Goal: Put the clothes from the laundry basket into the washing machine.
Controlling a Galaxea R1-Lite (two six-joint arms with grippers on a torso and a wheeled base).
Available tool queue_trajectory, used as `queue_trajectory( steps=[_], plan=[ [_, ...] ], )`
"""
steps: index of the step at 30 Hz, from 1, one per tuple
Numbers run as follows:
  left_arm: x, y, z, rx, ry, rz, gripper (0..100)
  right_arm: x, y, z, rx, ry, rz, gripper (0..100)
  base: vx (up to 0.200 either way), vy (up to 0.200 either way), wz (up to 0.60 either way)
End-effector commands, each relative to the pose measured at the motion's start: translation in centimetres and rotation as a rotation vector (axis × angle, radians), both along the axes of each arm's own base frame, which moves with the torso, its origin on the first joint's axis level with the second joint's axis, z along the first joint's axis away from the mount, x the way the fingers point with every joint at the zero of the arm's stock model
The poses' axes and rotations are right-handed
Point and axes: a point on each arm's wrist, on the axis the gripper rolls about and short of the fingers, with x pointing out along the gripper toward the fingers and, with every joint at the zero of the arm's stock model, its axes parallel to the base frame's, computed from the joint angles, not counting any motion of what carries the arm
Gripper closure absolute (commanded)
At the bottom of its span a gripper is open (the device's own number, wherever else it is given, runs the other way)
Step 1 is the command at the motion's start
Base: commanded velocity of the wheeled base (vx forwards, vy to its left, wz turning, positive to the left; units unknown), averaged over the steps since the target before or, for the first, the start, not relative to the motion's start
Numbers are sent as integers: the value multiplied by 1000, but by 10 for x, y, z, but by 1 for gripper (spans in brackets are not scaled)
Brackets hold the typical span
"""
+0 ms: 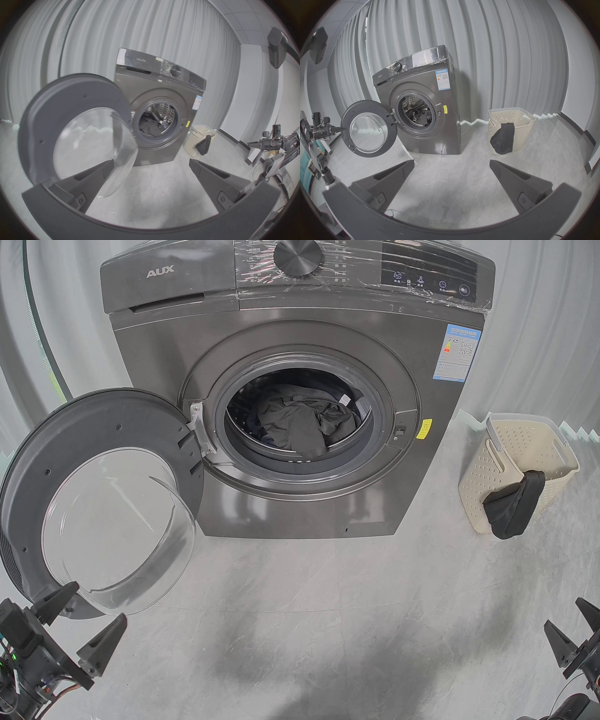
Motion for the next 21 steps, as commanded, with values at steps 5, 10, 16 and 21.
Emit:
queue_trajectory(
  steps=[5, 10, 16, 21],
  plan=[
    [-66, 42, -36, -40, -103, 150, 0, -40, -5, -33, -17, -86, -112, 0, 0, -200, 0],
    [-78, 42, -51, -36, -96, 136, 0, -46, -3, -35, -24, -148, -126, 0, 0, -200, 0],
    [-76, 41, -52, -1, -68, 281, 0, -46, -4, -40, -31, -92, -176, 0, 0, -200, 0],
    [-77, 40, -55, 81, -61, 361, 0, -46, -4, -40, -62, -91, -163, 0, 0, -200, 0]
  ],
)
